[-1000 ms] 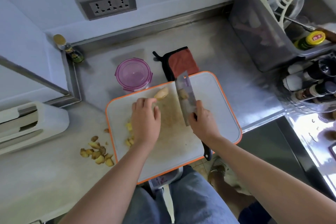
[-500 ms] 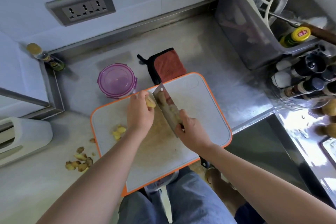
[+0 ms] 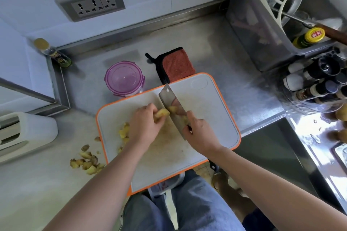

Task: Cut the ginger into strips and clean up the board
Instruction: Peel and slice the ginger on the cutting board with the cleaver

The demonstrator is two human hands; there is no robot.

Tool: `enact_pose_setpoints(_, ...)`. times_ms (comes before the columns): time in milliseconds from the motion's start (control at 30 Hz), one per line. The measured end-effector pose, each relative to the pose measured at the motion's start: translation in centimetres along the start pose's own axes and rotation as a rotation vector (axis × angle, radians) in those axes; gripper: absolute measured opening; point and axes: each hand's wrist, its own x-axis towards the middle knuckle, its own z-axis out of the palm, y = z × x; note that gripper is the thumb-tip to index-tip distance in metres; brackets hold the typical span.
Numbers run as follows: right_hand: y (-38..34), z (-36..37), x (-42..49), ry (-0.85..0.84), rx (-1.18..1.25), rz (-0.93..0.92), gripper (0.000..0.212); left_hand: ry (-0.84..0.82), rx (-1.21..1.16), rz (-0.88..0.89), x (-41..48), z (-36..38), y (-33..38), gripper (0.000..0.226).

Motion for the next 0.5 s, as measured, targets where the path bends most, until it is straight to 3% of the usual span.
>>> enact_pose_setpoints(233,-0.1,-0.2,-1.0,-0.034,-0.132,-0.081,0.011,0.022,-0.088,-0.115,-4.7,1.2,1.0,0.027)
enact_pose_setpoints(367,-0.1,-0.4,-1.1,-0.062,-0.192,-0.105,0.006,0.038,-0.140,-0.088,-5.1,1.4,1.4,0.024)
enact_pose_setpoints(500,-0.6,-0.8,-1.1,0.000,-0.200,-0.108,0.009,0.042,-0.177,-0.112,-4.9,1.3,1.5,0.021)
